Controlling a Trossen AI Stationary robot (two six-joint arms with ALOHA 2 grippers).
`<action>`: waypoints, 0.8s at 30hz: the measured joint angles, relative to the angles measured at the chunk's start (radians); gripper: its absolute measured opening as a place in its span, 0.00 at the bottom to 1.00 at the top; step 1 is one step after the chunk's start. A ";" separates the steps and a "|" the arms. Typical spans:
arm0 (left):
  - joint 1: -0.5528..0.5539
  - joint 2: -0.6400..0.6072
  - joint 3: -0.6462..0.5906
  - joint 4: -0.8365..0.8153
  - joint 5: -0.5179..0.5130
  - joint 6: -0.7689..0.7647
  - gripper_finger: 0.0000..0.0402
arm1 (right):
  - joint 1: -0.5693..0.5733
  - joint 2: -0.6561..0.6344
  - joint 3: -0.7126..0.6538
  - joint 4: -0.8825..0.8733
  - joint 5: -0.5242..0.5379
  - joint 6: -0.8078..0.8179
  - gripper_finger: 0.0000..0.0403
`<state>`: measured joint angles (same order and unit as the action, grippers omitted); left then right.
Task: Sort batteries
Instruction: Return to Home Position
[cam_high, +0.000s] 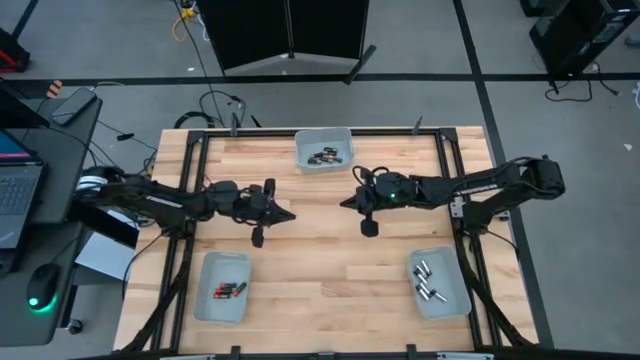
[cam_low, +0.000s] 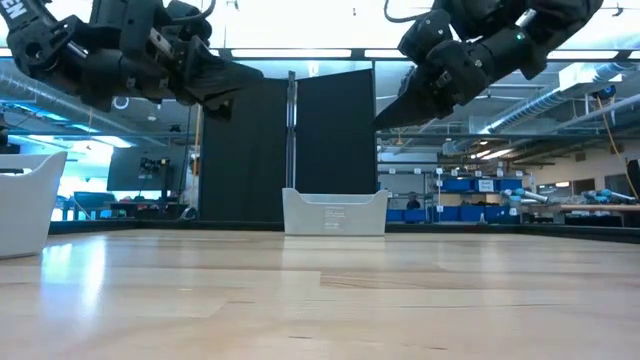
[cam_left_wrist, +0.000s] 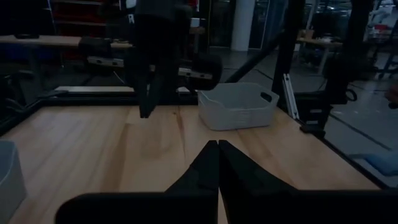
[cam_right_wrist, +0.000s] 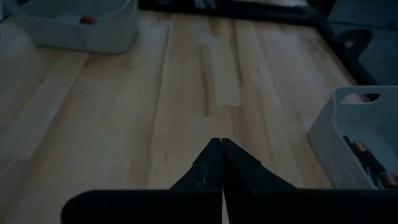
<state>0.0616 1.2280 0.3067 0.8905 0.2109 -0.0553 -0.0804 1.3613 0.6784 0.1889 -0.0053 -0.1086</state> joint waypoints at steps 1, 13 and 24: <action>0.000 -0.014 -0.006 -0.005 0.000 0.002 0.02 | -0.003 -0.010 -0.013 0.014 -0.004 0.000 0.01; 0.004 -0.193 -0.052 -0.147 -0.033 0.001 0.02 | -0.040 -0.241 -0.215 0.148 -0.018 0.019 0.01; 0.004 -0.295 -0.051 -0.226 -0.051 0.052 0.02 | -0.105 -0.515 -0.391 0.162 -0.076 0.040 0.01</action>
<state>0.0658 0.9327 0.2554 0.6648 0.1596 -0.0032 -0.1851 0.8464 0.2872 0.3510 -0.0814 -0.0688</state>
